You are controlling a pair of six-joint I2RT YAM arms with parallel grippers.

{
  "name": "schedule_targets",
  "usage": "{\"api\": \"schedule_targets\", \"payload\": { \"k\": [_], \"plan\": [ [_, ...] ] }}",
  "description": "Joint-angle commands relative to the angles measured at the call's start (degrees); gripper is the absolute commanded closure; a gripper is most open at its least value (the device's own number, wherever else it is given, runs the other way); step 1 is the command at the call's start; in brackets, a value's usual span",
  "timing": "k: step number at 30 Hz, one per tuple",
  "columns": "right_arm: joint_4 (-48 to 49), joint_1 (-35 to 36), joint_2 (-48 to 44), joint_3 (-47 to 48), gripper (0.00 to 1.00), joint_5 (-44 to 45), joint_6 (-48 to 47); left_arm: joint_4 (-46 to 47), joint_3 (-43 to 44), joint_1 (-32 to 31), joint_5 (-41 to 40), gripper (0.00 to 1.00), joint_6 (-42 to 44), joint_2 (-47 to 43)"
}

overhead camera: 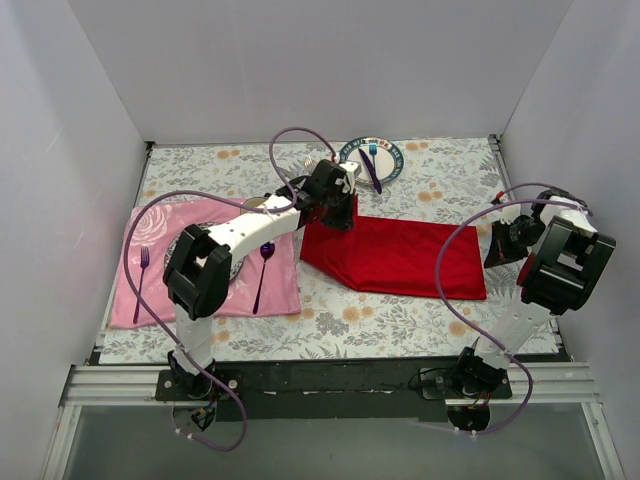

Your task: Fold the napkin into a case and place the utensils inside

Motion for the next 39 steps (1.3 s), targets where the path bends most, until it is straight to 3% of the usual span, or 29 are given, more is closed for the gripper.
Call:
{"api": "schedule_targets", "payload": {
  "k": [1, 11, 12, 14, 15, 18, 24, 39],
  "plan": [
    [-3.02, -0.35, 0.23, 3.02, 0.99, -1.21, -0.27, -1.99, 2.09, -0.58, -0.09, 1.00, -4.13, 2.99],
    [-4.34, -0.09, -0.21, 2.67, 0.99, -5.95, -1.24, -0.95, -12.40, 3.03, -12.13, 1.00, -5.80, -4.92],
    [-4.43, -0.09, -0.39, 2.67, 0.99, -6.22, -1.33, -0.59, -13.29, 3.12, -14.41, 0.85, -5.80, -5.10],
    [-4.60, 0.17, -0.56, 2.50, 0.99, -6.48, -1.33, -1.46, -14.26, 4.34, -15.57, 0.72, -6.23, -4.14],
    [-4.60, 0.26, -0.83, 2.49, 0.99, -6.48, -1.41, -1.64, -14.52, 5.04, -15.66, 0.51, -6.33, -3.87],
    [-5.04, 0.53, -1.44, 2.41, 0.99, -6.66, -1.94, -2.00, -14.87, 7.85, -15.57, 0.42, -7.12, -3.08],
    [-4.34, 1.14, -1.71, 1.70, 0.99, -6.83, -1.94, 0.55, -16.72, 8.13, -15.40, 0.41, -6.77, -3.52],
    [-2.58, 1.32, -0.91, 0.91, 0.99, -5.69, -0.71, -1.02, -14.53, 5.75, -18.56, 0.58, -8.52, 2.89]
  ]
}}
